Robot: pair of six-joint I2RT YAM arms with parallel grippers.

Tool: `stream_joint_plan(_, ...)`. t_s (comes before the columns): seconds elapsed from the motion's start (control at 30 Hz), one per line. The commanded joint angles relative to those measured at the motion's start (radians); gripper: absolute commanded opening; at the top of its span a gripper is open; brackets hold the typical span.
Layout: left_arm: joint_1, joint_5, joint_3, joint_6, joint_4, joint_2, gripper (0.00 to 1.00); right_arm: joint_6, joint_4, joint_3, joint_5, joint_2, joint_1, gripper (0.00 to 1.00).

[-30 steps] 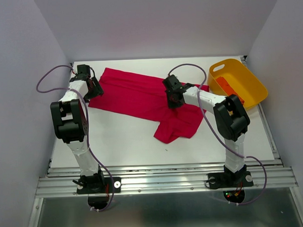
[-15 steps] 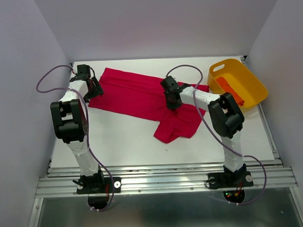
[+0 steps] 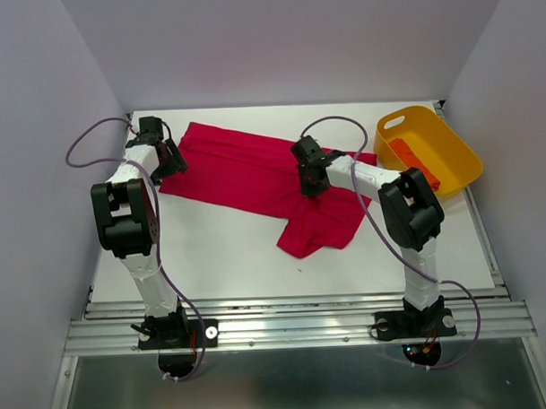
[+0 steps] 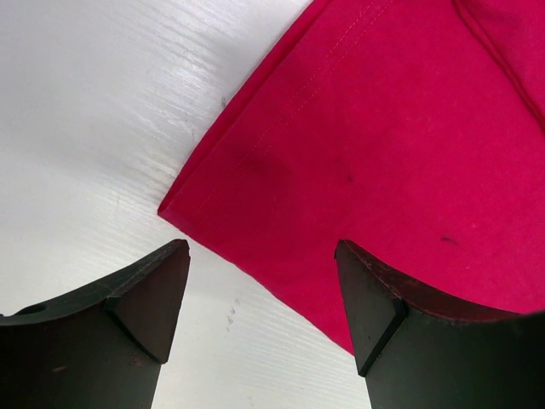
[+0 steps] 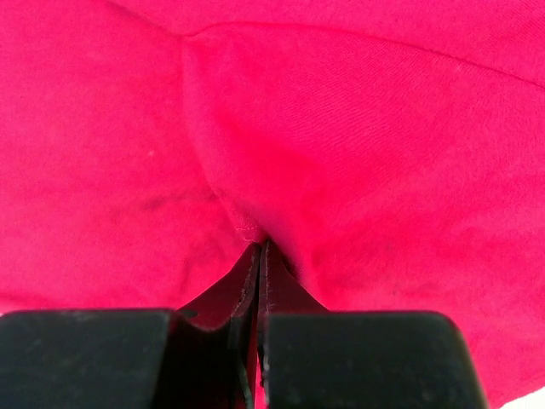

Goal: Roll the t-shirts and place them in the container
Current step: Fold the T-shirt at the center of the board.

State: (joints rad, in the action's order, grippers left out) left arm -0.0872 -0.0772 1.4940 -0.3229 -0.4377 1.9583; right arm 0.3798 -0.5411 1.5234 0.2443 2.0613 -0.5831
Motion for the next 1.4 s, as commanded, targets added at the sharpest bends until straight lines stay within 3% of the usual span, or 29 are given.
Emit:
stream_joint_plan(0.0,-0.005,0.004,-0.015,0.012,0.005,-0.061,0.80,-0.030,0.017,-0.005,-0.045,-0.089,-0.003,0.01)
stream_joint_plan(0.4,-0.005,0.007,-0.012,0.012,0.001,-0.053,0.80,-0.071,-0.003,0.001,-0.235,-0.098,-0.003,0.01)
stream_joint_plan(0.47,-0.005,0.005,-0.012,0.012,-0.001,-0.053,0.80,-0.074,-0.006,0.003,-0.269,-0.090,-0.003,0.11)
stream_joint_plan(0.7,-0.005,0.001,-0.009,0.012,-0.006,-0.056,0.80,-0.079,-0.011,0.012,-0.182,-0.118,-0.003,0.27)
stream_joint_plan(0.87,-0.006,-0.006,-0.011,0.007,-0.007,-0.056,0.80,-0.061,-0.011,0.008,-0.162,-0.142,0.031,0.27)
stream_joint_plan(1.07,-0.016,-0.032,-0.015,0.007,-0.012,-0.058,0.80,-0.035,-0.008,-0.037,-0.168,-0.144,0.072,0.19)
stream_joint_plan(1.37,-0.060,-0.058,-0.038,-0.004,-0.016,-0.053,0.80,-0.030,0.026,-0.092,-0.217,-0.063,0.072,0.15)
